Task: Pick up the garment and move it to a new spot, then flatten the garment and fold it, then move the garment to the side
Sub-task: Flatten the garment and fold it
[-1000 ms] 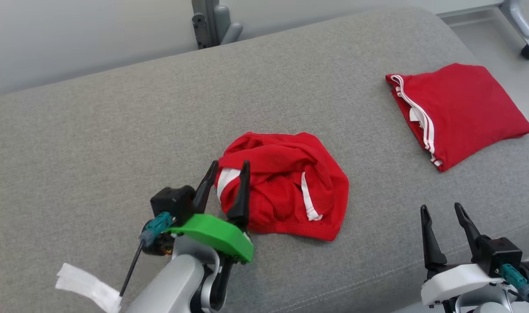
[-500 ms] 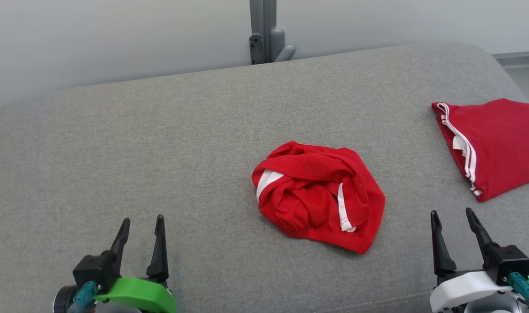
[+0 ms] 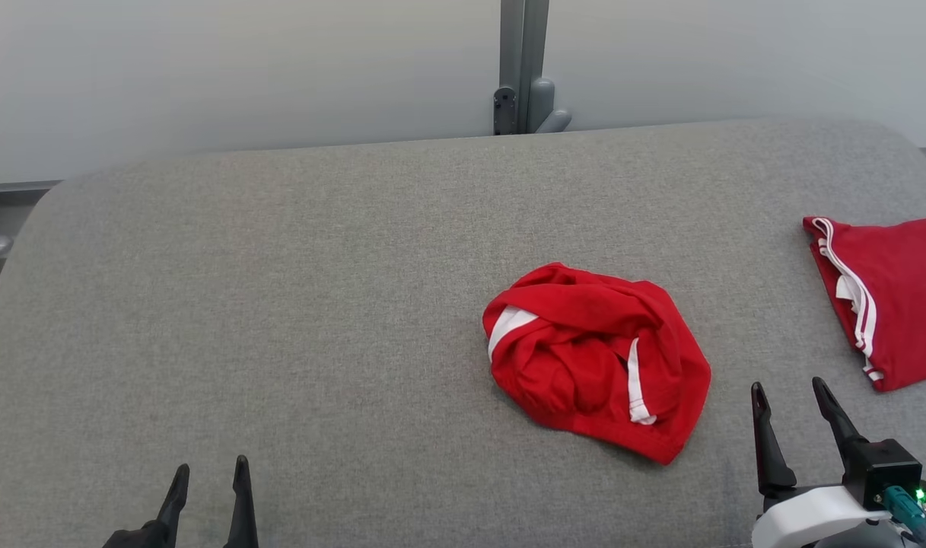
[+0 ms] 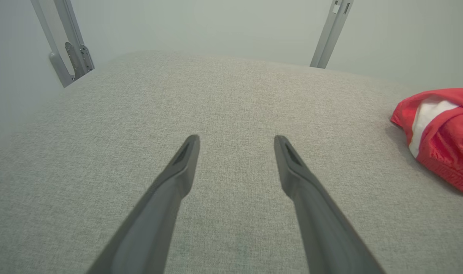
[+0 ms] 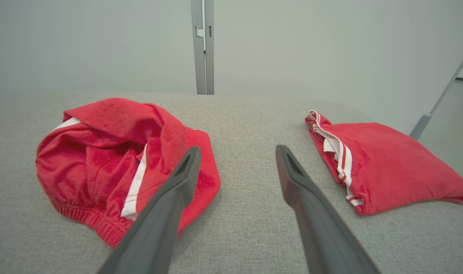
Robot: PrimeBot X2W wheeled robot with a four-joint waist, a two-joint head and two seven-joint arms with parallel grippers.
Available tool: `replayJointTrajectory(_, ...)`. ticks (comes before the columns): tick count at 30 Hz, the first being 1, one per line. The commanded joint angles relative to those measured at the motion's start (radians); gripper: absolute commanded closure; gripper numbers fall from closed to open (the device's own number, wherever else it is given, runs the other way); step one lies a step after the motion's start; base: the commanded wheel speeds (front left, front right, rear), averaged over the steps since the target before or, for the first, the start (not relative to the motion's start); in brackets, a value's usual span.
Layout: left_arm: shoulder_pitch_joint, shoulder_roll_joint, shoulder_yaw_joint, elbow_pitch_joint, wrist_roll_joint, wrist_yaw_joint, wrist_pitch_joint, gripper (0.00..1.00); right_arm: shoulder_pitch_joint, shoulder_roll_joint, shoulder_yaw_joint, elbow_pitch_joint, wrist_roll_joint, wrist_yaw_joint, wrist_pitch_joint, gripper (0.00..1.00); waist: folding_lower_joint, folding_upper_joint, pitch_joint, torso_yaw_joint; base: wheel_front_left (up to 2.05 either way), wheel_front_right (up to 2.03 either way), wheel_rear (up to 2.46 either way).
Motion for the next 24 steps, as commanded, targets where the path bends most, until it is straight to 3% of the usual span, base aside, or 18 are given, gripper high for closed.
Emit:
replayJointTrajectory(1,0.015,-0.002,0.008,0.003,0.011,-0.004,0.0,0.0,0.01,-0.003,0.001,0.003,-0.004,-0.002,-0.003,0.0,0.0,0.0079,-0.003,0.002,0.0,0.0,0.0)
replayJointTrajectory(10,0.016,-0.055,0.088,0.018,0.064,-0.057,0.0,0.0,0.003,-0.003,0.02,0.014,-0.006,-0.002,-0.003,0.0,0.0,0.0079,-0.014,-0.006,0.0,0.0,0.0)
replayJointTrajectory(24,0.007,-0.084,0.139,0.032,0.099,-0.091,0.0,0.0,0.014,-0.002,0.023,0.012,-0.008,-0.002,-0.003,0.0,0.0,0.0079,-0.023,-0.018,0.0,0.0,0.0)
